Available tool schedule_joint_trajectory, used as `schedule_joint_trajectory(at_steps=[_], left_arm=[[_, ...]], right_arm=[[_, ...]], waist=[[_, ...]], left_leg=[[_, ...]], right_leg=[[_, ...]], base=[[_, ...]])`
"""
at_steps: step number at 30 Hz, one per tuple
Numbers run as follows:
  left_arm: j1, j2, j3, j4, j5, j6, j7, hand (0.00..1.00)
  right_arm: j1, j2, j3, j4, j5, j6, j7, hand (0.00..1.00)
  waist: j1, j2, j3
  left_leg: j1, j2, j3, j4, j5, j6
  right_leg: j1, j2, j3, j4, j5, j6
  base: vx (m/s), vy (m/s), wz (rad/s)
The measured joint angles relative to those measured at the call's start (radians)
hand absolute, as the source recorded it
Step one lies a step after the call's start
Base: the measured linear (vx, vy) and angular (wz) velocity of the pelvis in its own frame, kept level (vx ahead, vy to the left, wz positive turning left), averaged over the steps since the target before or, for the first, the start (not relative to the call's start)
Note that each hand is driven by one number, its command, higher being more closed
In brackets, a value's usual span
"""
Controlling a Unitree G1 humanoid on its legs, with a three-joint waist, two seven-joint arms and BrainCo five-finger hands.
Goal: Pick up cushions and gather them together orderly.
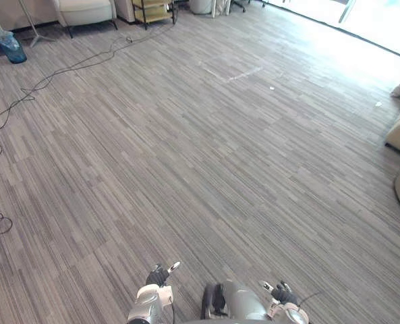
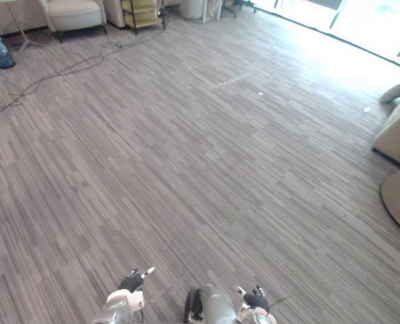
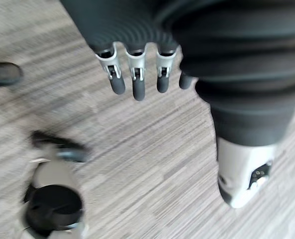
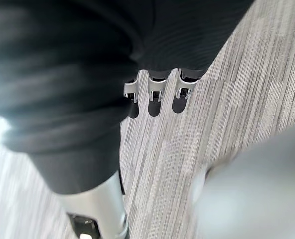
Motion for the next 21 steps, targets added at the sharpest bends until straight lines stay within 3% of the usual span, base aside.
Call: schedule_joint_trajectory(at_steps=[1,2,3,5,6,7,8,9,11,12,14,16,17,18,19,20,21], left_arm=[[0.001,0.0,0.006,0.0,0.0,0.002,-0.004,0.0],[-0.007,-0.001,0.022,-0.004,0.0,0.003,-0.004,0.0],[-0.008,-0.001,0.02,-0.005,0.0,0.003,-0.004,0.0],[0.007,-0.002,0.03,-0.019,0.004,0.005,-0.005,0.0],[0.024,-0.002,0.058,-0.053,-0.003,0.002,-0.005,0.0],[0.03,0.0,0.063,-0.06,-0.004,0.001,-0.005,0.0],[0.042,0.008,0.067,-0.07,-0.005,0.001,-0.004,0.0],[0.055,0.009,0.065,-0.102,-0.006,0.0,-0.004,0.0],[0.056,0.012,0.06,-0.13,-0.013,-0.007,-0.004,0.0],[0.062,0.005,0.056,-0.147,-0.016,-0.016,-0.004,0.0],[0.068,0.005,0.059,-0.147,-0.023,-0.022,-0.003,0.0],[0.073,0.006,0.054,-0.15,-0.025,-0.024,-0.003,0.0],[0.074,0.007,0.047,-0.147,-0.025,-0.026,-0.003,0.0],[0.071,0.032,0.043,-0.133,-0.031,-0.025,-0.003,0.0],[0.062,0.041,0.038,-0.118,-0.031,-0.018,-0.003,0.0],[0.063,0.042,0.038,-0.117,-0.031,-0.019,-0.003,0.0],[0.061,0.051,0.038,-0.114,-0.03,-0.018,0.0,0.0]], right_arm=[[-0.006,-0.004,0.0,0.0,-0.002,0.0,0.0,0.0],[-0.024,-0.011,0.001,-0.002,-0.008,0.0,0.002,0.0],[-0.026,-0.014,0.002,-0.003,-0.01,0.001,0.002,0.0],[-0.029,-0.024,0.015,-0.011,-0.013,0.0,0.004,0.0],[-0.045,-0.021,0.041,-0.011,-0.007,0.001,0.002,0.0],[-0.056,-0.018,0.056,-0.005,0.0,0.002,0.001,0.0],[-0.076,-0.001,0.095,0.01,0.001,0.006,-0.002,0.0],[-0.078,0.019,0.116,0.01,0.002,0.009,-0.002,0.0],[-0.082,0.022,0.138,0.011,0.002,0.014,-0.001,0.0],[-0.075,0.023,0.133,0.01,0.002,0.014,-0.003,0.0],[-0.066,0.024,0.108,0.01,0.002,0.015,-0.005,0.0],[-0.043,0.021,0.098,0.014,0.002,0.014,-0.006,0.0],[-0.037,0.021,0.099,0.022,0.001,0.014,-0.006,0.0],[-0.038,0.022,0.114,0.058,0.001,0.02,-0.003,0.0],[-0.027,0.022,0.105,0.056,0.001,0.022,-0.002,0.0],[-0.019,0.023,0.101,0.055,0.001,0.022,-0.005,0.0],[-0.012,0.023,0.104,0.055,0.001,0.023,-0.004,0.0]], waist=[[0.0,0.013,0.0],[0.001,0.025,0.006],[0.0,0.027,0.008],[-0.002,0.053,0.024],[0.012,0.061,0.031],[0.02,0.062,0.04],[0.032,0.047,0.053],[0.038,0.036,0.055],[0.061,0.032,0.055],[0.077,0.03,0.055],[0.08,0.031,0.052],[0.08,0.024,0.026],[0.081,0.02,0.018],[0.076,-0.016,-0.013],[0.07,-0.039,-0.024],[0.07,-0.043,-0.027],[0.073,-0.066,-0.023]], left_leg=[[0.007,0.011,-0.003,0.01,0.013,-0.003],[0.003,0.018,-0.036,0.084,0.075,-0.035],[-0.005,0.019,-0.049,0.118,0.1,-0.04],[-0.153,0.066,-0.143,0.526,0.299,-0.138],[-0.273,0.089,-0.162,0.817,0.278,-0.133],[-0.311,0.094,-0.16,0.899,0.254,-0.115],[-0.42,0.106,-0.157,0.997,0.188,-0.047],[-0.505,0.12,-0.145,0.971,0.15,-0.015],[-0.588,0.136,-0.122,0.881,0.114,0.006],[-0.639,0.131,-0.135,0.738,0.094,0.0],[-0.657,0.099,-0.174,0.487,0.096,-0.014],[-0.699,0.064,-0.245,0.226,0.185,-0.058],[-0.702,0.06,-0.249,0.223,0.248,-0.065],[-0.69,0.027,-0.225,0.229,0.29,-0.02],[-0.675,0.014,-0.187,0.261,0.244,0.011],[-0.667,0.011,-0.177,0.273,0.23,0.017],[-0.609,-0.009,-0.137,0.274,0.201,0.045]], right_leg=[[0.007,-0.001,-0.013,0.019,-0.027,0.004],[0.019,-0.018,-0.014,0.076,-0.079,-0.015],[0.025,-0.02,-0.014,0.088,-0.091,-0.021],[0.163,0.029,0.027,-0.013,-0.114,-0.017],[0.258,0.079,0.094,-0.108,-0.118,-0.01],[0.296,0.097,0.128,-0.134,-0.119,-0.012],[0.384,0.12,0.201,-0.201,-0.122,-0.017],[0.446,0.129,0.259,-0.249,-0.125,-0.015],[0.498,0.13,0.342,-0.28,-0.144,-0.003],[0.542,0.117,0.414,-0.291,-0.164,0.018],[0.609,0.082,0.494,-0.316,-0.192,0.049],[0.671,0.032,0.565,-0.365,-0.222,0.089],[0.676,0.024,0.583,-0.364,-0.227,0.099],[0.666,-0.021,0.617,-0.324,-0.229,0.118],[0.626,-0.053,0.623,-0.23,-0.193,0.193],[0.613,-0.057,0.625,-0.189,-0.179,0.216],[0.557,-0.063,0.635,-0.013,-0.123,0.296]], base=[[0.7,-0.082,0.07],[0.56,-0.099,0.03],[0.69,-0.188,-0.07],[0.71,-0.166,-0.65],[0.6,-0.042,-1.15],[0.54,0.036,-1.72],[0.48,0.068,-1.64],[0.46,0.085,-1.57],[0.44,0.137,-1.41],[0.62,0.25,-1.8],[0.62,0.296,-1.37],[0.69,0.406,-1.09],[0.73,0.451,-1.0],[0.74,0.446,-0.72],[0.74,0.443,-0.58],[0.7,0.42,-0.46],[0.65,0.394,-0.61]])
